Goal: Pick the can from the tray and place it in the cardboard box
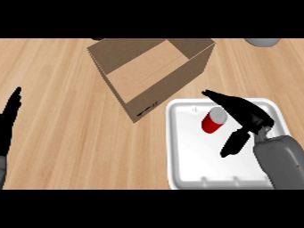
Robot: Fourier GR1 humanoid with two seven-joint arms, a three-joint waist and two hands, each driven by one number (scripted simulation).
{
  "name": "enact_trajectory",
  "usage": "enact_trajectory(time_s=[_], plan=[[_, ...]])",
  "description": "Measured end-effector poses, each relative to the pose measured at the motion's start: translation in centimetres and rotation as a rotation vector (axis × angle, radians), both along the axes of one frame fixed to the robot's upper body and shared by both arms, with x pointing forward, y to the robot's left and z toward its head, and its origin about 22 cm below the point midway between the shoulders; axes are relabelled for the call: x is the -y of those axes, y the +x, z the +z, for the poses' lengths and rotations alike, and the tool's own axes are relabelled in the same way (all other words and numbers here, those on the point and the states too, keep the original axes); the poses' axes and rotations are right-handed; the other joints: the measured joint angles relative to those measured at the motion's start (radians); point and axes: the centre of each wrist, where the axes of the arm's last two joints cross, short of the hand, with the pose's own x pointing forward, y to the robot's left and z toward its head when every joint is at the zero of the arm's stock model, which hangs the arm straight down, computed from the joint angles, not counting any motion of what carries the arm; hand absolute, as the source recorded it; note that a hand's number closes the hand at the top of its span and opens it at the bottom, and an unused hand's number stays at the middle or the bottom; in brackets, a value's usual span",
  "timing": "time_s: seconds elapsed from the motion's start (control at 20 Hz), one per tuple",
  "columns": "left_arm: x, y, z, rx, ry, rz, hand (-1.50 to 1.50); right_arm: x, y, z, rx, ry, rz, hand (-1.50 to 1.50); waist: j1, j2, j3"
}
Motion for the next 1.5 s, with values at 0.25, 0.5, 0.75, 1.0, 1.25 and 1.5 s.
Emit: enact_trajectory(time_s=[0.25, 0.5, 0.75, 1.0, 1.25, 1.5], plan=[[-0.1, 0.3, 0.6, 0.001, 0.0, 0.003, 0.0, -1.3, -0.1, -1.2, -0.041, -0.068, -0.015, -1.5, 0.001, 0.001, 0.0], [-0.3, 0.1, 0.3, 0.008, -0.001, 0.002, 0.0, -1.9, 0.6, -2.4, -0.059, -0.103, -0.05, -1.5, 0.002, -0.005, -0.004], [-0.2, 0.1, -0.1, 0.003, -0.001, 0.003, 0.0, -2.1, 1.3, -3.5, 0.048, -0.13, -0.08, 1.5, 0.004, -0.009, -0.007], [0.1, 0.2, 0.0, 0.006, 0.001, -0.003, 0.0, -2.9, 2.0, -4.6, 0.16, -0.165, -0.112, 1.5, 0.006, -0.006, -0.004], [0.1, -0.7, -0.6, 0.004, -0.005, 0.0, 0.0, -1.0, 3.2, -4.5, 0.241, -0.202, -0.155, 1.5, 0.006, -0.001, -0.001], [0.5, -0.2, 0.5, 0.011, -0.003, 0.0, 0.0, 2.4, 3.7, -4.5, 0.296, -0.236, -0.241, 1.5, 0.005, -0.001, -0.001]])
